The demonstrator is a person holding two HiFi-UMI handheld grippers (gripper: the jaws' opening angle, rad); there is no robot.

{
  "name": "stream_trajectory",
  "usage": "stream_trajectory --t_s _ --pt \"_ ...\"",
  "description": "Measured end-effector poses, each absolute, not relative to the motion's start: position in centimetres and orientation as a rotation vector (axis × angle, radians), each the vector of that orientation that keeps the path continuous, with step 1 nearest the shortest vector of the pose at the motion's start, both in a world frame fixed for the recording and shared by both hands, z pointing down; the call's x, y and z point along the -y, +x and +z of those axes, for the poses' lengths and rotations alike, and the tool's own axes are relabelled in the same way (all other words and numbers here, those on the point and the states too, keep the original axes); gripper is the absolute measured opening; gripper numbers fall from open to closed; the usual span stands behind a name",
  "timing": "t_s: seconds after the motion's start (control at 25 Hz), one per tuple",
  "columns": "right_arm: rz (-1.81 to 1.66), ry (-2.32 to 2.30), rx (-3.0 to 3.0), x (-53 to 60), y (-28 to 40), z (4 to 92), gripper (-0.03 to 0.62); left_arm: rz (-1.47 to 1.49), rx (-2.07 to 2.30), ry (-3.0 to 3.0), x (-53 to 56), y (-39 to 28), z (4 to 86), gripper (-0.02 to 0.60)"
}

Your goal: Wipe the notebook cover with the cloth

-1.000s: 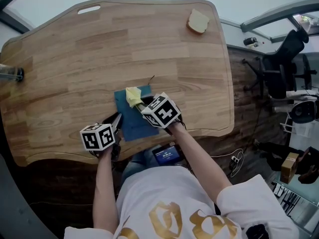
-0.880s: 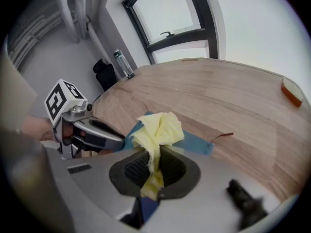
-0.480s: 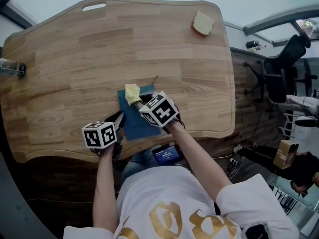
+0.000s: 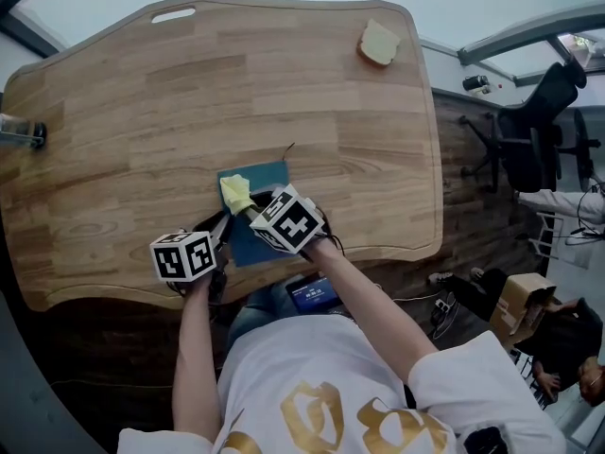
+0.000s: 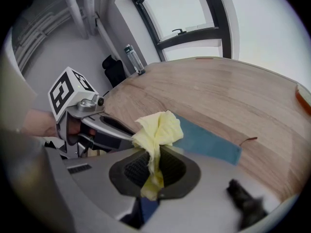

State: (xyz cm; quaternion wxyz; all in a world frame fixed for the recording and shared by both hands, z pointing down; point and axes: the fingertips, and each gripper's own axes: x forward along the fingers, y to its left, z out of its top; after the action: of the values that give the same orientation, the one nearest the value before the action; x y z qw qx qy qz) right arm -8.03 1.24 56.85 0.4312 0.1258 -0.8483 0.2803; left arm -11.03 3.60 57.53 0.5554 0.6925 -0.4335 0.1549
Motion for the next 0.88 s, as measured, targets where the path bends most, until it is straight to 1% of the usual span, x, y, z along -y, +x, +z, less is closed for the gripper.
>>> stream_trajectory --t_s 0.88 --pt "0.739 0.205 2.106 -7.0 -7.3 57.0 0.04 0.36 1.042 1.631 -3.6 -11.2 57.7 0.052"
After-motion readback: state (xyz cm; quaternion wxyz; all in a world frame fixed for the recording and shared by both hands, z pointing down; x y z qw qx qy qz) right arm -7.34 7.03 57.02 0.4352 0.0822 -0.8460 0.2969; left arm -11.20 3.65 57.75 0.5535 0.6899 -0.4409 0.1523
